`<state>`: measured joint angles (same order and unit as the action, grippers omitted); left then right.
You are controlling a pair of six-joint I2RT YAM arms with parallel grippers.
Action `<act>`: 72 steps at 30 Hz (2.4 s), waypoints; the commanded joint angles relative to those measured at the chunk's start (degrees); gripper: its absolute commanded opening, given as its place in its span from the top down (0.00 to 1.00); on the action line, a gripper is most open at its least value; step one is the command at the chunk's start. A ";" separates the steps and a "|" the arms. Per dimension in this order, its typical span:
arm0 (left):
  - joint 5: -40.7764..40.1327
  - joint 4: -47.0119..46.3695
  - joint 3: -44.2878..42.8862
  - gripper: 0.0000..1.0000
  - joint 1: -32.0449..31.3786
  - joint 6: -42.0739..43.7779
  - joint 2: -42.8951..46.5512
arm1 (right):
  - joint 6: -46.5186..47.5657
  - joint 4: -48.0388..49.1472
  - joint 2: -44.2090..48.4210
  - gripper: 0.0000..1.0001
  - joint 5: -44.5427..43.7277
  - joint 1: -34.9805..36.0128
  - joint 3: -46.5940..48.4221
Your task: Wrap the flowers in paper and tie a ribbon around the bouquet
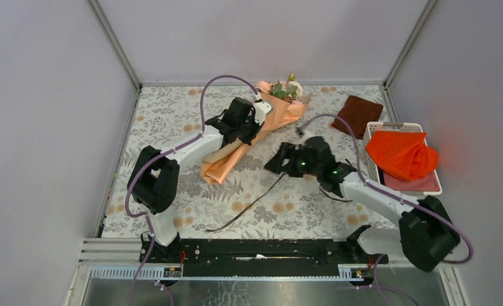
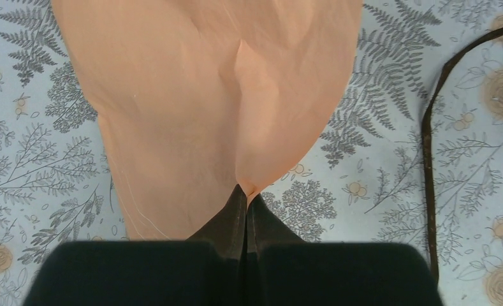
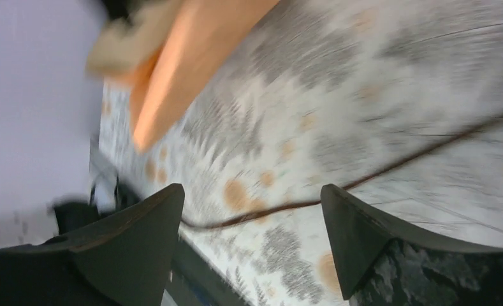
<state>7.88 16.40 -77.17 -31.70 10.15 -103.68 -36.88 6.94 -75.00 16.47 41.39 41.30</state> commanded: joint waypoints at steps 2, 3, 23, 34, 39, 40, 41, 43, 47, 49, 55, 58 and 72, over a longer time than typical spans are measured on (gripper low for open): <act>3.42 -0.79 -0.10 1.00 0.26 -0.96 2.05 | -17.61 11.83 5.49 0.11 -8.62 -11.76 -7.83; 3.75 -0.72 -0.05 1.00 0.20 -0.86 2.00 | -17.84 15.37 3.71 0.10 -8.41 -12.25 -6.80; 2.59 -0.70 0.55 1.00 -4.24 0.04 0.04 | -29.75 20.67 -29.27 0.00 -13.31 -13.66 15.79; 5.69 2.25 -0.49 0.98 -6.93 2.43 0.18 | -26.59 25.32 -36.70 0.85 -1.94 -15.15 19.05; 11.89 11.74 -3.87 0.41 -7.36 6.28 1.23 | -23.79 23.69 -35.51 1.00 2.83 -19.23 17.77; 13.14 13.90 -3.92 0.35 -7.60 7.80 2.21 | -22.73 22.49 -35.41 1.00 4.13 -20.10 18.14; 14.59 16.63 -3.84 0.29 -7.66 9.54 4.02 | -21.31 20.50 -35.25 1.00 5.03 -20.79 18.83; 16.97 22.68 -3.11 0.23 -7.67 13.28 7.15 | -18.08 16.67 -34.82 1.00 6.12 -21.97 20.00; 18.22 32.11 4.34 0.20 -7.75 20.45 14.40 | -11.90 8.77 -34.87 1.00 7.28 -23.94 24.18; 17.34 33.37 10.17 0.21 -8.35 21.90 17.01 | -9.02 5.25 -35.87 1.00 7.62 -24.87 26.61; 10.01 30.63 24.76 0.20 -18.68 22.95 17.62 | -3.92 -1.07 -38.88 1.00 9.18 -26.78 31.93; 6.05 26.74 28.41 0.16 -21.81 22.74 17.05 | -2.37 -2.92 -38.68 1.00 8.87 -26.80 33.01; -5.20 20.53 36.73 0.39 -30.39 20.52 12.48 | -0.64 -5.23 -36.44 1.00 8.15 -26.90 34.46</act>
<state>6.02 40.75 -45.54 -60.58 31.31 -87.42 -38.85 2.79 -113.78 23.55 14.61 72.38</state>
